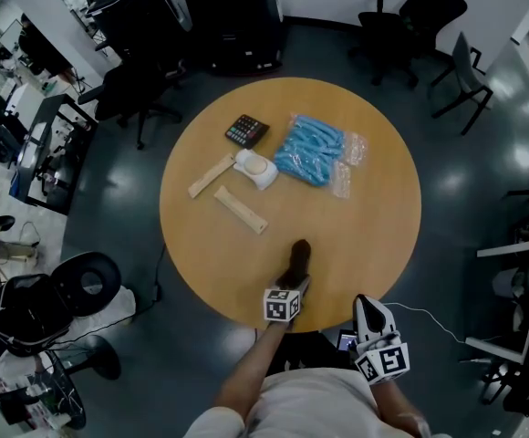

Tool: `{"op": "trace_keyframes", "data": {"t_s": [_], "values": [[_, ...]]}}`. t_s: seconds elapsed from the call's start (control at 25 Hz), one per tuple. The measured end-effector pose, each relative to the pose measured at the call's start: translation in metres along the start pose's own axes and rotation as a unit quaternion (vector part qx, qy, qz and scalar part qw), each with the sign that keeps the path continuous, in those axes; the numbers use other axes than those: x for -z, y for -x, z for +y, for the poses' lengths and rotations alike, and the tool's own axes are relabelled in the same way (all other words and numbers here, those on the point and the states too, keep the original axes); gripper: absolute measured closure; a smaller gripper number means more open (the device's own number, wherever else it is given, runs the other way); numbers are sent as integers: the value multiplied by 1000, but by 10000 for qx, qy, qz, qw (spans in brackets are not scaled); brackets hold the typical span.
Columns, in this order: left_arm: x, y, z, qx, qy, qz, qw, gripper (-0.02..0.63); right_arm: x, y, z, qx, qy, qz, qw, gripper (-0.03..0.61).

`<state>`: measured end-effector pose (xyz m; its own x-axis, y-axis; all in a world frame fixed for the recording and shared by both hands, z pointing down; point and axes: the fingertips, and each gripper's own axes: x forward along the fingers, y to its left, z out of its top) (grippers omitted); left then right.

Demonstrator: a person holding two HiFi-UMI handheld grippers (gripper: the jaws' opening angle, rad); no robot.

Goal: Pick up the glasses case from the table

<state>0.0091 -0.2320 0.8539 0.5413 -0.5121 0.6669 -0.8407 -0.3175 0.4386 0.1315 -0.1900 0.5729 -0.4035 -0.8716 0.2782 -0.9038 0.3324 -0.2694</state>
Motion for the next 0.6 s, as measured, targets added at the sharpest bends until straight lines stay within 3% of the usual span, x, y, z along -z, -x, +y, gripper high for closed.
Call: {"op": "trace_keyframes", "data": {"t_s": [0.28, 0.48, 0.6], "values": [[-4, 6, 0, -156, -334, -140, 9992, 347, 0, -2, 0, -20, 26, 11, 10000, 563], [-28, 21, -9, -205, -677, -508, 9962, 348, 0, -3, 1, -54, 94, -10, 9999, 563], [-51, 44, -18, -257, -879, -935, 9914, 348, -3, -4, 5, -118, 151, -83, 9998, 563]]}}
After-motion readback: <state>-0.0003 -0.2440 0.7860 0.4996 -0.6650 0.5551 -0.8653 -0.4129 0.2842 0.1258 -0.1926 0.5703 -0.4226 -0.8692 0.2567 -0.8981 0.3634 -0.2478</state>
